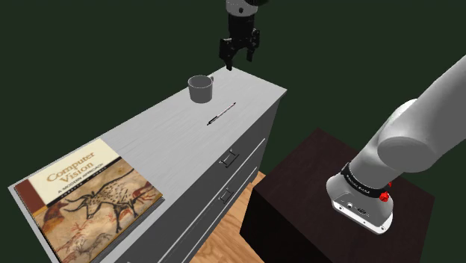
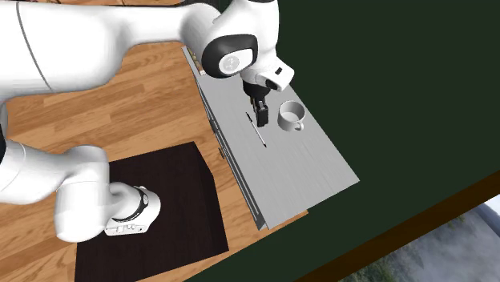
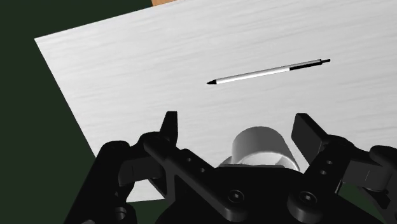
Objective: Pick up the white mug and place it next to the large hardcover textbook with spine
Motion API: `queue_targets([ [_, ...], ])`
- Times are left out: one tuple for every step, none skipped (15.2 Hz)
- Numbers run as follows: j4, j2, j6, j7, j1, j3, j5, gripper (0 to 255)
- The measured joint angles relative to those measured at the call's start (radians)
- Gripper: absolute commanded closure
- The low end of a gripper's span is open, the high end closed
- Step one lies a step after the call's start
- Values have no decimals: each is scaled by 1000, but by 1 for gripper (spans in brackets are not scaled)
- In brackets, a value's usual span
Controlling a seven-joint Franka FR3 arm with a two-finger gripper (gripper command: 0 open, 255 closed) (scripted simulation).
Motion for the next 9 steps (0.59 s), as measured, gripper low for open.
queue_targets([
  [24,37,10,11,4,6,-5,0],
  [52,77,20,19,7,11,-12,0],
  [81,115,25,26,9,15,-18,0],
  [107,150,31,36,14,20,-23,0],
  [139,187,33,37,15,20,-30,0],
  [173,233,43,48,21,23,-39,0],
  [209,277,47,54,26,25,-48,0],
  [248,315,42,63,34,28,-54,0],
  [288,353,38,68,39,29,-61,0],
])
